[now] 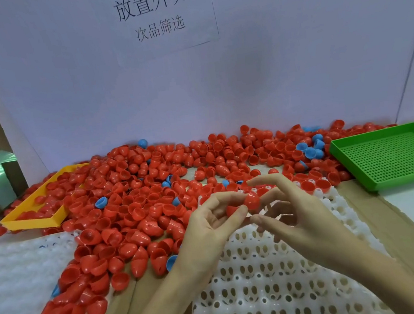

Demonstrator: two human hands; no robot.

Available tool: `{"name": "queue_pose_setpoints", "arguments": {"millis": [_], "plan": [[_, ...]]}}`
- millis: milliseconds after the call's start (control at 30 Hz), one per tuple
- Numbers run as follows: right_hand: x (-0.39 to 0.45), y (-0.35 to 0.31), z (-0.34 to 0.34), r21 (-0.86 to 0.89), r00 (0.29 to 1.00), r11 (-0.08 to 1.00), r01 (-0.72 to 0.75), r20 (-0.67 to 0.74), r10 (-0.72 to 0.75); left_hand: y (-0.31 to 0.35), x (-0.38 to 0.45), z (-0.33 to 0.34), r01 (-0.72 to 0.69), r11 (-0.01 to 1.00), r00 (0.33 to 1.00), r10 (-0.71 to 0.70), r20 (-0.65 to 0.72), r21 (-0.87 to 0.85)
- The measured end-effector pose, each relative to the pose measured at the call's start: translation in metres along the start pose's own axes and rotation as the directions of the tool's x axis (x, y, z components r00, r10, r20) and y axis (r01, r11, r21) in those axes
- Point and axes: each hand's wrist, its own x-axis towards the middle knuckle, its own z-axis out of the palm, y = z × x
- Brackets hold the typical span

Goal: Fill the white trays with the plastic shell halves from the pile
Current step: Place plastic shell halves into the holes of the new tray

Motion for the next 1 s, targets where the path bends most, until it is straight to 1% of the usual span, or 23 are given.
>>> {"name": "queue_pose_setpoints", "arguments": {"millis": [133, 200, 300, 400, 500, 567, 633, 700, 733, 767, 833, 867, 1000], "plan": [[0.001, -0.001, -0.002, -0.056, 0.999, 0.998, 0.037, -0.031, -0.039, 0.001, -0.003, 0.003, 0.022, 1.000, 0.997, -0.021, 0.076, -0.006], [0.001, 0.000, -0.003, -0.071, 0.998, 0.997, 0.029, -0.055, -0.033, 0.004, -0.003, 0.003, -0.025, 0.996, 0.998, 0.020, 0.064, 0.091], [0.002, 0.002, -0.005, -0.122, 0.996, 0.993, 0.009, -0.082, -0.019, 0.005, -0.001, -0.004, -0.117, 0.948, 0.993, 0.108, 0.048, 0.295], [0.002, 0.002, -0.006, -0.177, 0.995, 0.984, 0.025, -0.091, -0.041, 0.006, -0.001, -0.010, -0.194, 0.885, 0.980, 0.150, 0.134, 0.423], [0.001, 0.003, -0.004, -0.234, 0.995, 0.972, 0.032, -0.088, -0.054, 0.005, -0.002, -0.013, -0.299, 0.808, 0.954, 0.234, 0.190, 0.508], [0.001, 0.004, -0.003, -0.236, 0.996, 0.972, 0.017, -0.082, -0.037, 0.002, 0.000, -0.012, -0.339, 0.748, 0.939, 0.306, 0.157, 0.571], [0.001, 0.005, -0.003, -0.230, 0.997, 0.973, -0.006, -0.080, -0.013, -0.001, 0.002, -0.013, -0.334, 0.673, 0.925, 0.368, 0.093, 0.660], [0.001, 0.005, -0.004, -0.225, 0.997, 0.974, -0.025, -0.076, 0.008, -0.005, 0.005, -0.018, -0.317, 0.534, 0.895, 0.443, 0.060, 0.783], [0.001, 0.005, -0.005, -0.223, 0.997, 0.974, -0.032, -0.073, 0.016, -0.007, 0.006, -0.021, -0.317, 0.461, 0.875, 0.480, 0.068, 0.829], [0.001, 0.005, -0.005, -0.221, 0.997, 0.974, -0.038, -0.070, 0.023, -0.009, 0.007, -0.024, -0.319, 0.411, 0.861, 0.503, 0.079, 0.854], [0.001, 0.005, -0.005, -0.221, 0.997, 0.974, -0.049, -0.066, 0.035, -0.013, 0.008, -0.027, -0.312, 0.380, 0.862, 0.498, 0.092, 0.870], [0.001, 0.005, -0.004, -0.221, 0.997, 0.974, -0.053, -0.065, 0.040, -0.015, 0.008, -0.028, -0.303, 0.374, 0.873, 0.478, 0.098, 0.877], [0.000, 0.004, -0.003, -0.224, 0.997, 0.973, -0.056, -0.058, 0.044, -0.020, 0.008, -0.026, -0.288, 0.291, 0.903, 0.399, 0.158, 0.912]]}}
